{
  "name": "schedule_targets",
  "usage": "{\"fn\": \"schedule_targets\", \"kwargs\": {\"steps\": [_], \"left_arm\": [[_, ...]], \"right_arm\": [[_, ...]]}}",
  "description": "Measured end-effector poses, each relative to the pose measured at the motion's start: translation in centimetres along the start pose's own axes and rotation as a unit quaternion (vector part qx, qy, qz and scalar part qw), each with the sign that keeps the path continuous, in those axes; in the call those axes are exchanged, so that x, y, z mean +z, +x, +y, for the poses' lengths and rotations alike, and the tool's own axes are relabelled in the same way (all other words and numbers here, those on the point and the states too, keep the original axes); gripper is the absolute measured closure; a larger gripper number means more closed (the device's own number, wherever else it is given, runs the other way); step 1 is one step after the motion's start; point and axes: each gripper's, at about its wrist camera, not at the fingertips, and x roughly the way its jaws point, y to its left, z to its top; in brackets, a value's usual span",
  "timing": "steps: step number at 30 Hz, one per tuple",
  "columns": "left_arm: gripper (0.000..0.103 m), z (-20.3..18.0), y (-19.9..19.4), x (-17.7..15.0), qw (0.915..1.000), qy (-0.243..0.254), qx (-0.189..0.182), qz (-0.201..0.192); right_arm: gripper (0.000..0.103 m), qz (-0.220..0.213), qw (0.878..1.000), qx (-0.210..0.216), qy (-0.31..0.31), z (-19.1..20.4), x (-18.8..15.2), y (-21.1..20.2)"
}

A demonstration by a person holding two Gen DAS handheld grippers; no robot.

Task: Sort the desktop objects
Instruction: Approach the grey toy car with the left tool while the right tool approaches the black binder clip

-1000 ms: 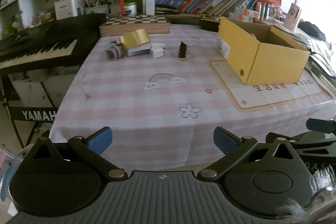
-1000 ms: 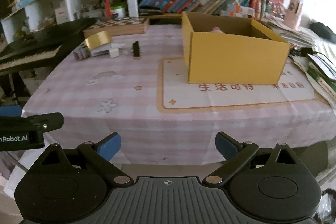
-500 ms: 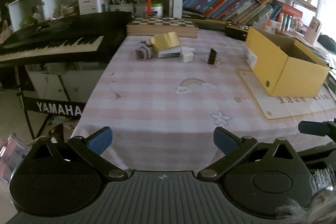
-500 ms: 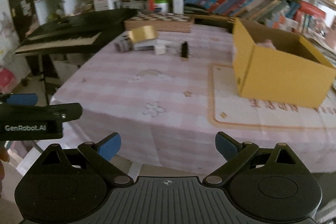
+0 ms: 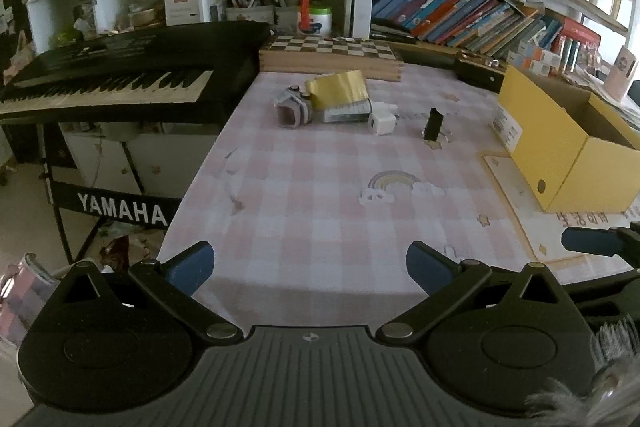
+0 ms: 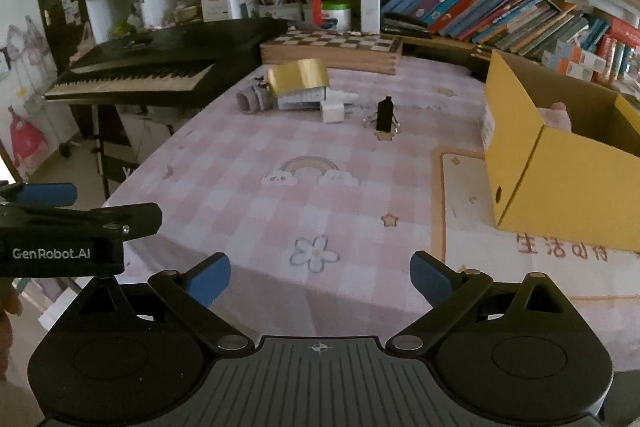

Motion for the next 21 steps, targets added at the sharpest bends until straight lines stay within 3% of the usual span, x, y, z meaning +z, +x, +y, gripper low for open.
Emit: {"fn": "schedule_targets", "kwargs": {"steps": [21], "left_arm": [[0.000, -2.1, 9.3, 8.9, 0.9998, 0.002, 0.021, -0.004]], "right_arm": [[0.005, -0.011, 1.000, 0.004, 0.002, -5.5, 7.9, 7.9]]}}
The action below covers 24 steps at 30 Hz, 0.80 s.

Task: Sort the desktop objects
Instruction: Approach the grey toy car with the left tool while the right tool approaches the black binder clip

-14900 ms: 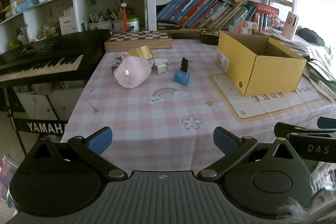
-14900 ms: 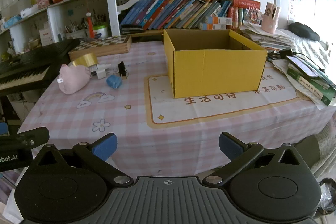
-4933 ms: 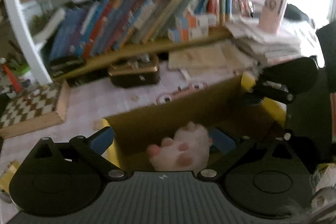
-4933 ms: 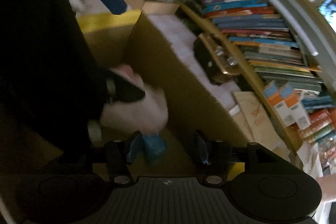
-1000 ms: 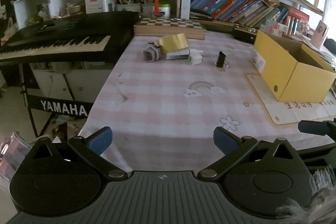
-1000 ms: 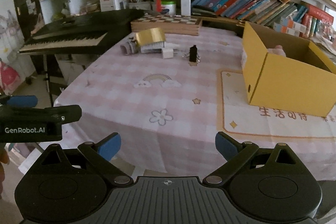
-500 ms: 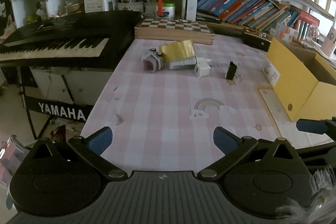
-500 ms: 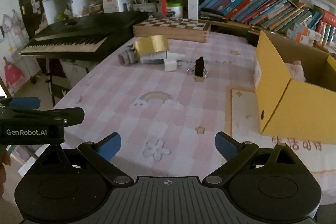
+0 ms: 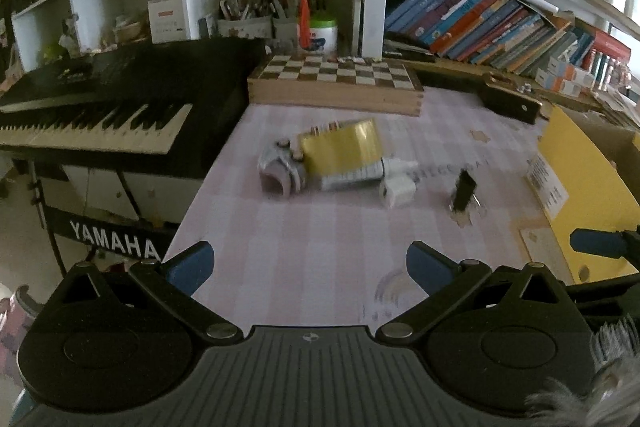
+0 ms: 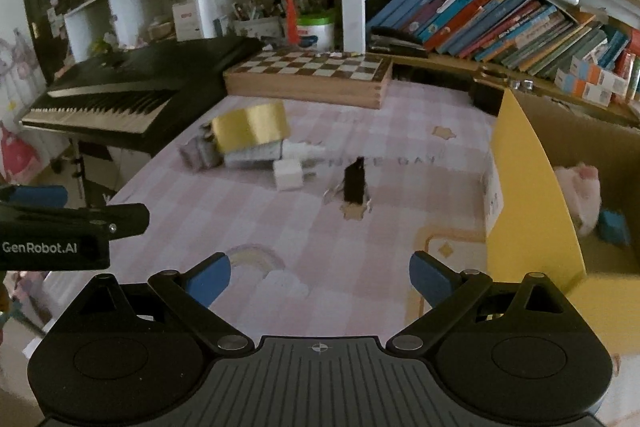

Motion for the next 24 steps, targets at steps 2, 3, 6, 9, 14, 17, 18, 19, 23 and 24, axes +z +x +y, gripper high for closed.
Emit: {"fn": "schedule_targets", "kwargs": {"steps": [2, 3, 6, 9, 14, 17, 18, 19, 23, 24], "left_arm": [[0.000, -0.2, 0.9, 1.0, 1.0000, 0.001, 0.004, -0.004], [0.000, -0.3, 1.4, 1.5, 1.0000, 0.001, 0.006, -0.005], [0.000, -0.6, 2.8, 2.8, 0.9999, 0.000, 0.010, -0.006], [0.000, -0.9, 4.2, 3.7, 0.9999, -0.001, 0.014, -0.006], [0.000, -1.0, 6.4, 4.4, 0.9998, -0.005, 0.018, 0.005], [0.000, -1.1, 7.7, 4.7, 0.9997, -0.010, 0.018, 0.013], [0.000, -1.1, 8.2, 4.8, 0.9997, -0.010, 0.018, 0.015], [0.000, -1.2, 8.7, 5.0, 0.9997, -0.010, 0.018, 0.016], [0.000, -1.5, 10.6, 6.0, 0.9997, -0.007, 0.015, 0.018], [0.000, -1.6, 11.1, 6.3, 0.9997, -0.008, 0.015, 0.018]], "right_arm": [[0.005, -0.003, 1.000, -0.001, -0.001, -0.4, 0.7, 0.9], [0.005, -0.005, 1.000, -0.001, -0.001, -0.6, 1.1, 1.3], [0.005, -0.006, 1.000, -0.004, 0.002, -1.2, 2.1, 2.6], [0.005, -0.004, 1.000, -0.009, 0.007, -1.7, 3.0, 4.1], [0.006, 0.005, 1.000, -0.009, 0.007, -2.1, 4.1, 6.3], [0.012, 0.010, 1.000, -0.008, 0.005, -2.2, 4.4, 7.4], [0.013, 0.014, 1.000, -0.007, 0.004, -2.2, 4.4, 7.8], [0.015, 0.019, 1.000, -0.006, 0.005, -2.3, 4.4, 8.2], [0.016, 0.034, 0.999, -0.004, 0.010, -2.7, 4.5, 9.4], [0.016, 0.036, 0.999, -0.003, 0.011, -2.7, 4.5, 9.6]]}}
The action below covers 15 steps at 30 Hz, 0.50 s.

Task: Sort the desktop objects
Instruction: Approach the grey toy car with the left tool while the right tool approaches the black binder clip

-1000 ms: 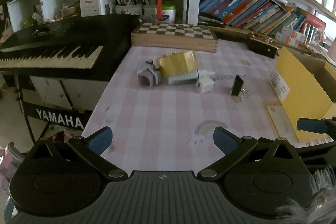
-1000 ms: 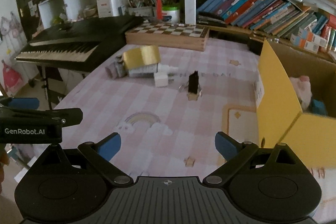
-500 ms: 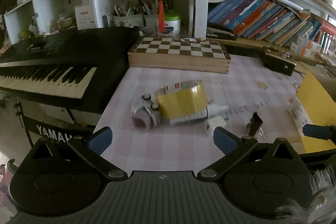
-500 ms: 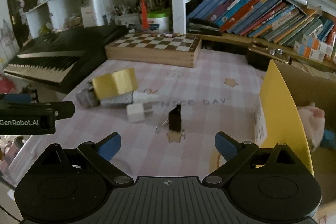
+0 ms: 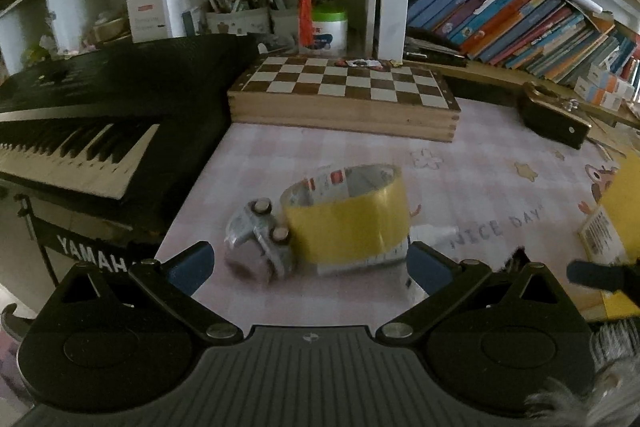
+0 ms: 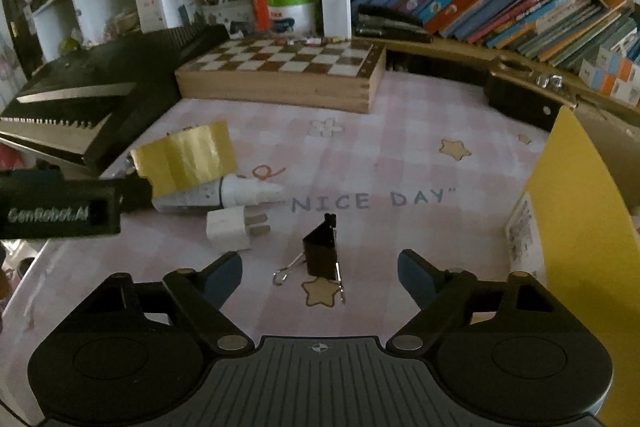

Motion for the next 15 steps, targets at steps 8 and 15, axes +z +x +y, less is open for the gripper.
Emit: {"fn": "schedule_targets", "kwargs": {"steps": [8, 15], "left_arm": [[0.000, 0.9, 2.9, 2.4, 0.9994, -0.032, 0.001, 0.011], [0.001, 3.4, 1.1, 1.6, 0.9965, -0.080, -0.024, 0.000]], "right_arm": [[0.017, 0.012, 1.000, 0.015, -0.002, -0.1, 0.1, 1.3], [0.019, 0.018, 1.000, 0.023, -0.002, -0.3, 0.2, 1.9]]}}
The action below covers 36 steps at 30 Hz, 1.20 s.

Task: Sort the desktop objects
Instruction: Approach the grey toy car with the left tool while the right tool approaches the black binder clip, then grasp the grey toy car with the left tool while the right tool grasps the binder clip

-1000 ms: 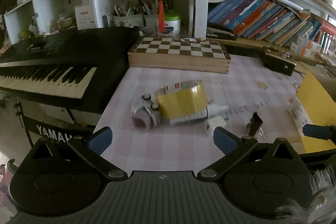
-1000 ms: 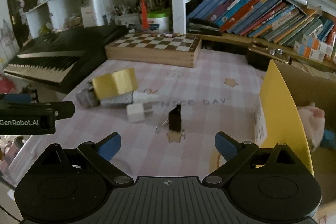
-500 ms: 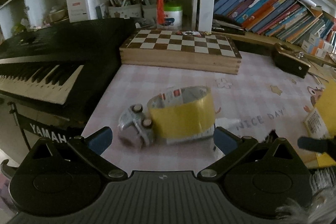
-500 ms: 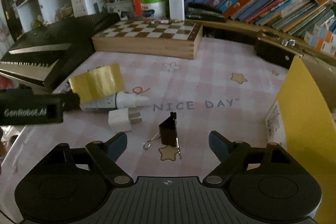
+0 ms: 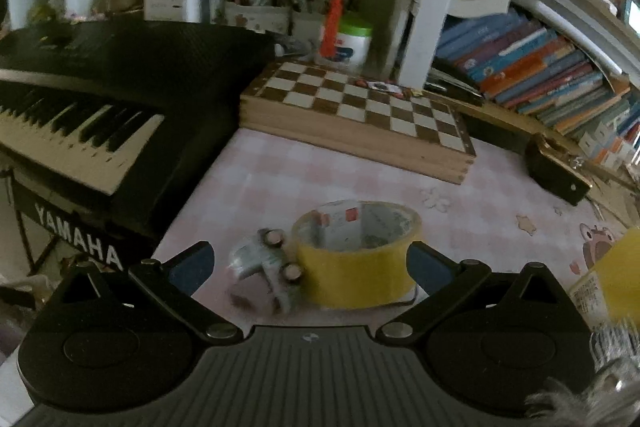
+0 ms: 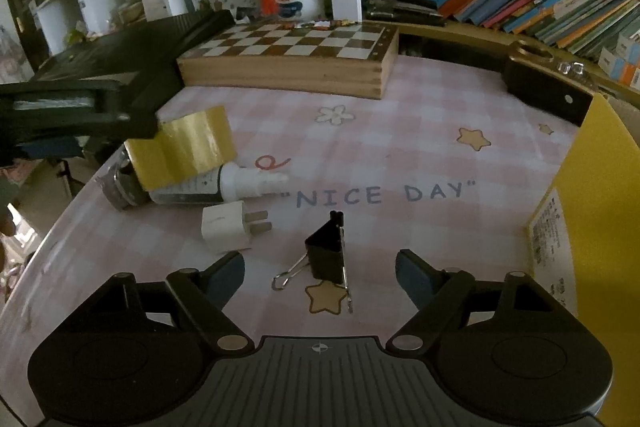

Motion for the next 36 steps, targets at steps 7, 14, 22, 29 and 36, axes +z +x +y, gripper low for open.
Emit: {"fn": "schedule_targets", "kwargs": {"steps": [7, 14, 22, 29, 36], "left_arm": [[0.009, 1.2, 2.5, -0.8, 0.9968, 0.003, 0.072, 0.035], [0.037, 0.3, 5.4, -0.7, 0.9964, 0.020, 0.067, 0.049], [0.055, 0.2, 6.1, -1.2, 0.9972, 0.020, 0.051, 0.052], [0.055, 0.6, 2.7, -1.8, 0.9994, -0.001, 0.017, 0.031], [0.055, 0.9, -1.6, -2.9, 0.9984, -0.036, -0.036, 0.025]], "right_arm": [[0.023, 0.006, 1.000, 0.008, -0.004, 0.0, 0.1, 0.6], [0.029, 0.014, 1.000, 0.015, -0.002, -0.1, 0.1, 0.9], [0.038, 0.017, 1.000, 0.012, 0.006, -0.4, 0.0, 1.4], [0.044, 0.011, 1.000, 0.005, 0.006, -0.3, 0.1, 1.8], [0.065, -0.003, 1.000, -0.006, -0.023, 0.3, -0.2, 1.3]]}}
